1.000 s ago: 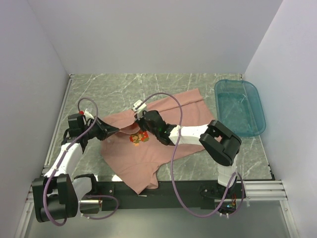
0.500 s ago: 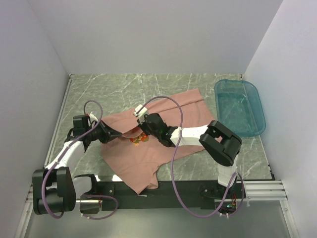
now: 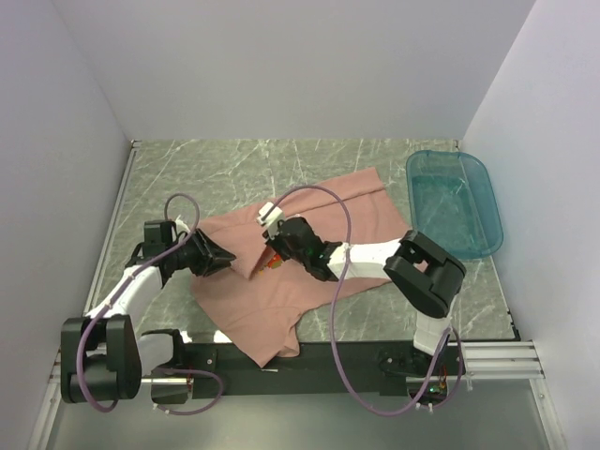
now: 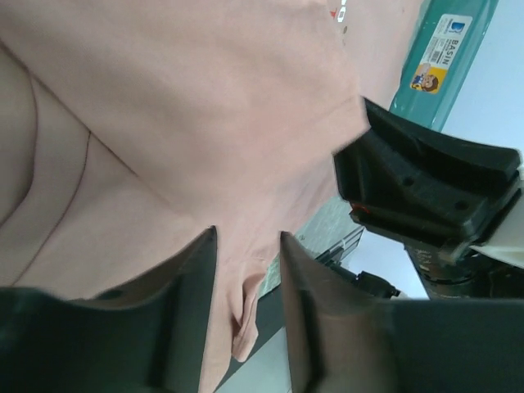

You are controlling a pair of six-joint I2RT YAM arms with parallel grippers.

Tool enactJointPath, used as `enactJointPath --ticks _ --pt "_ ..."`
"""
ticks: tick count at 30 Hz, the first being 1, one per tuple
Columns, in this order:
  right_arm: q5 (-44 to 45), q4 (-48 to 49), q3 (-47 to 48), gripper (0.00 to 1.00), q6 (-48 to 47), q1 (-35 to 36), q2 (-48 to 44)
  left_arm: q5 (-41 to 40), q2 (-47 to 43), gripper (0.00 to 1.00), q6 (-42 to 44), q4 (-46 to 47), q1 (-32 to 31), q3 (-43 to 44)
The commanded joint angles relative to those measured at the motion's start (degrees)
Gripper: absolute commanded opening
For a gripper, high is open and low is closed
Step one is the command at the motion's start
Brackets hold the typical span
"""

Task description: Fold and stack the t-shirts

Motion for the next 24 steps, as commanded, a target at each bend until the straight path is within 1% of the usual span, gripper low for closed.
enactJointPath --ticks 1,2,3,4,6,7,8,9,10,11,12,14,15,17,18,19,21,24 --pt "-1.49 -0.70 -3.20 0.29 -3.12 -0.28 -5.55 -1.15 -3.68 0.43 2.16 -3.42 -0.24 1.65" --pt "-2.54 -1.14 -4.77 0.35 -3.82 -0.28 -6.26 -1.33 -4.56 0.46 2.69 -4.13 -0.24 1.74" --pt "-2.82 -1.84 -5.49 0.37 -4.96 -0.28 -7.14 -1.68 -6.13 0.48 2.87 -5.61 -0.24 2.00" --pt "-2.82 -2.02 -7.06 0.42 -5.49 -0.36 -8.89 -1.77 -7.02 0.50 2.95 -6.06 -0.24 2.18" --pt "-4.21 -3.42 -8.56 0.49 -7.59 -0.63 -12.05 -2.99 -9.38 0.54 3.22 -7.38 -0.23 2.53" --pt "-5.62 -4.12 -9.18 0.52 -8.22 -0.98 -13.37 -3.70 -10.09 0.54 3.13 -7.65 -0.24 3.14" --pt "-9.11 -5.00 -10.23 0.56 -8.83 -2.20 -14.78 -4.40 -10.62 0.55 3.04 -7.65 -0.24 3.41" --pt "-12.37 -8.14 -10.41 0.59 -10.49 -3.08 -16.10 -5.62 -11.59 0.56 3.13 -7.30 -0.15 3.93" --pt "-15.44 -10.87 -10.15 0.59 -11.81 -4.05 -18.55 -6.33 -11.77 0.57 3.31 -6.95 -0.15 4.98" --pt "-18.52 -14.55 -7.89 0.61 -13.31 -6.58 -19.44 -7.12 -11.95 0.57 3.39 -6.51 -0.15 5.51" --pt "-25.69 -22.51 -6.13 0.61 -14.97 -8.08 -19.88 -8.09 -11.77 0.59 3.39 -5.72 -0.15 6.04" --pt "-33.36 -28.62 -0.87 0.61 -15.08 -12.21 -19.80 -9.50 -10.99 0.61 2.87 -2.13 -0.15 6.57" --pt "-40.97 -33.09 0.64 0.61 -14.91 -16.32 -19.45 -9.85 -9.15 0.61 2.69 -1.07 -0.06 6.66" --pt "-47.44 -35.50 3.98 0.62 -13.42 -20.30 -17.79 -11.26 -6.43 0.61 2.25 1.22 -0.24 7.01" --pt "-50.34 -36.64 4.69 0.62 -12.19 -23.36 -16.39 -11.87 -4.06 0.61 1.99 1.75 -0.24 6.93" --pt "-54.37 -37.00 5.22 0.62 -11.13 -24.26 -15.50 -12.49 -2.91 0.60 1.47 2.19 -0.24 6.58" --pt "-55.55 -38.22 6.63 0.62 -9.20 -24.97 -13.14 -14.60 -0.54 0.58 -0.20 2.98 -0.15 5.87" --pt "-56.52 -37.54 7.51 0.62 -6.40 -24.97 -10.58 -14.96 0.27 0.53 -2.22 4.47 -0.24 3.59"
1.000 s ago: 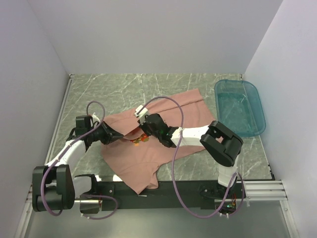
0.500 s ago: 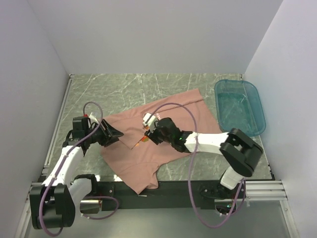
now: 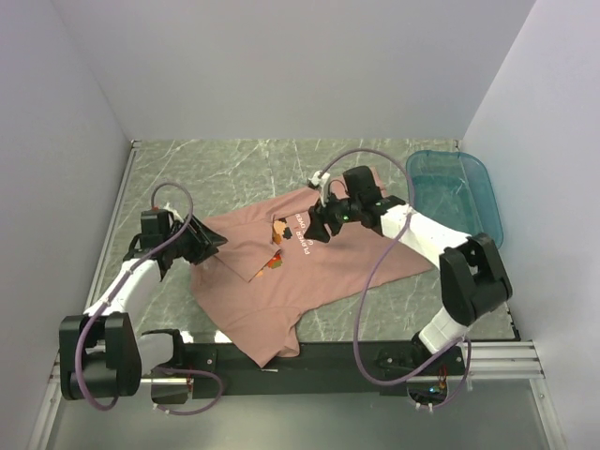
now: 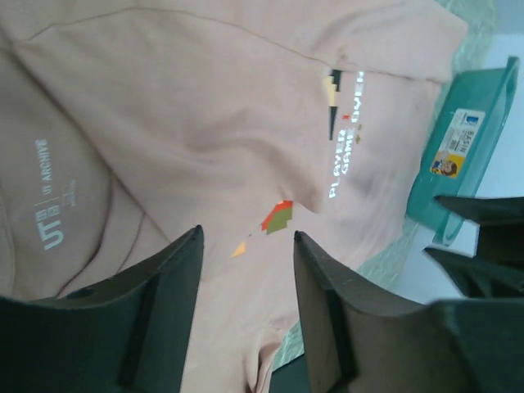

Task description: Fold and stack the t-shirts

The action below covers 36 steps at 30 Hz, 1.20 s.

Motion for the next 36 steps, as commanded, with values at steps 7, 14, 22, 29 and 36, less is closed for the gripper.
enactJointPath --ticks 7,14,22,29,36 --pt "-8.00 -4.68 3.59 0.62 4.31 0.99 6.49 -2.01 0.38 0.50 -3.26 -0.61 -2.91 -3.38" --pt "-7.65 -4.51 3.24 0.62 4.40 0.99 7.29 -4.38 2.92 0.49 -7.03 -0.18 -12.13 -5.04" --pt "-7.82 -4.06 2.89 0.62 4.58 0.99 7.29 -9.57 6.88 0.44 -9.41 -0.70 -16.01 -4.61" --pt "-7.73 -4.15 2.80 0.62 4.49 0.99 7.20 -10.27 8.64 0.42 -9.77 -0.44 -17.59 -3.64" --pt "-7.82 -4.15 2.80 0.62 4.40 0.99 7.37 -10.19 9.61 0.40 -10.21 0.61 -18.38 -3.47"
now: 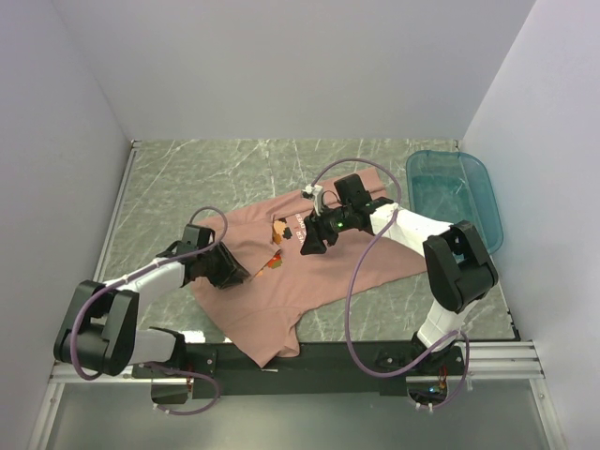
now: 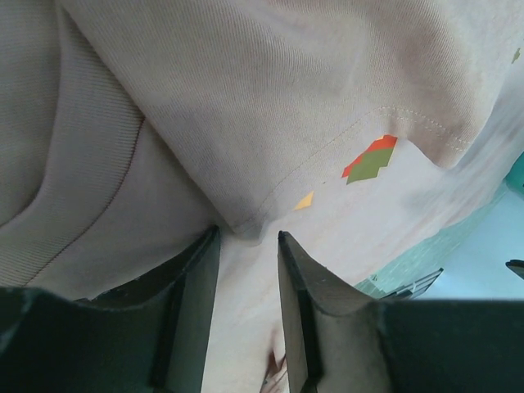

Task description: Fold and stack the t-shirts

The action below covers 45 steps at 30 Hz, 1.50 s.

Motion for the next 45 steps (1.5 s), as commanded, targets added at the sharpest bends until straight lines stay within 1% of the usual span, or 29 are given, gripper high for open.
enactJointPath --ticks 1,6,11,12,14,15,17,18,24,34,39,44,45 --pt "-1.05 0.63 1.90 0.62 0.14 -0.01 0.27 -0.81 1.00 0.40 -0.74 1.84 -0.85 1.28" --pt "-1.31 0.46 1.90 0.62 -0.12 0.07 0.36 -0.81 2.66 0.38 -0.74 2.37 -1.56 1.98" --pt "-1.48 0.28 1.99 0.62 -0.12 -0.01 0.44 -1.16 2.58 0.31 -0.57 2.63 -1.74 1.98" --pt "-1.49 0.20 1.99 0.62 -0.12 -0.01 0.53 -1.16 2.58 0.27 -0.48 2.55 -1.82 1.89" --pt "-1.57 0.20 1.90 0.62 -0.21 -0.01 0.45 -1.07 2.58 0.23 -0.30 2.55 -1.82 1.98" --pt "-1.57 0.19 1.90 0.62 -0.21 -0.01 0.53 -0.90 2.58 0.19 -0.22 2.54 -1.91 1.98" --pt "-1.75 0.19 1.90 0.62 -0.21 -0.01 0.53 -0.90 2.32 0.16 -0.04 2.46 -1.82 2.16" --pt "-1.75 0.19 1.90 0.62 -0.21 -0.01 0.53 -0.98 2.14 0.12 0.05 2.37 -1.82 2.16" --pt "-1.92 0.11 1.90 0.62 -0.30 -0.01 0.62 -1.34 1.09 0.01 0.84 1.58 -1.82 2.42" --pt "-2.19 -0.07 1.82 0.62 -0.39 -0.01 0.53 -1.78 -1.29 0.01 1.72 -0.97 -1.83 3.47" --pt "-2.28 -0.24 1.90 0.62 -0.47 -0.01 0.62 -2.04 -0.59 0.11 2.59 -2.20 -1.82 4.18" --pt "-2.45 -0.16 1.82 0.62 -0.47 -0.10 0.53 -2.39 -0.41 0.16 3.21 -3.08 -1.82 4.44" --pt "-2.54 -0.16 1.82 0.62 -0.47 -0.10 0.53 -2.74 -0.58 0.18 3.56 -3.52 -1.82 4.53"
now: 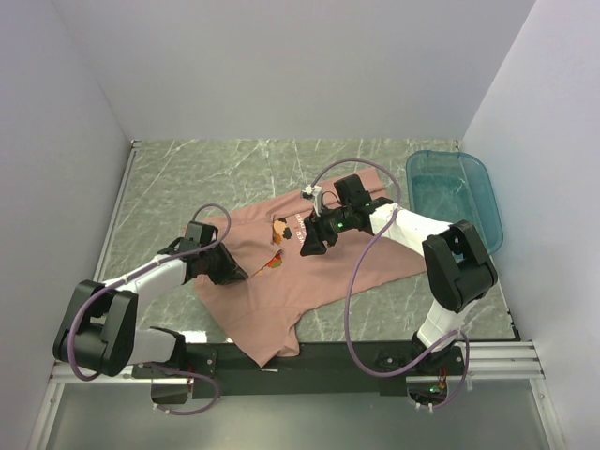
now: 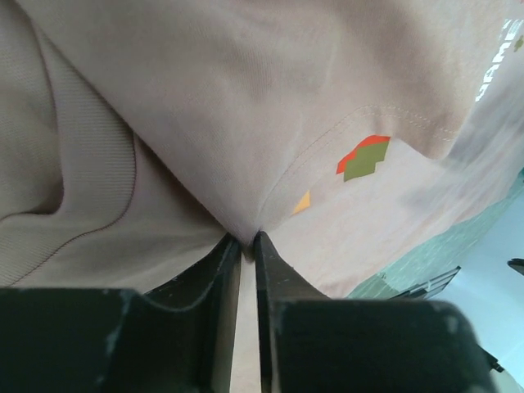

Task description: Fold and stack the t-shirts

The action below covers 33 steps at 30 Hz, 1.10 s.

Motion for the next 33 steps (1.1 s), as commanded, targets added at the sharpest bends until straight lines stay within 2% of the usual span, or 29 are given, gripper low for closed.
enactJointPath --ticks 1,4,23,29,33 --pt "-1.43 0.06 1.90 0.62 -0.45 -0.10 0.31 -1.47 -0.61 0.19 1.79 -1.73 -0.29 2.32" --pt "-1.51 0.06 1.90 0.63 -0.45 -0.10 0.40 -1.91 -1.31 0.23 2.06 -2.43 -0.21 2.32" --pt "-2.04 -0.20 1.90 0.62 -0.54 -0.19 0.67 -2.09 0.45 0.23 2.32 -2.17 -0.21 4.08" --pt "-2.13 -0.11 1.90 0.62 -0.45 -0.28 0.40 -1.39 1.50 0.19 2.32 -0.85 -0.21 3.29" --pt "-2.48 -0.11 1.90 0.62 -0.28 -0.72 0.32 -0.95 1.68 0.12 2.50 -0.41 -0.21 2.94"
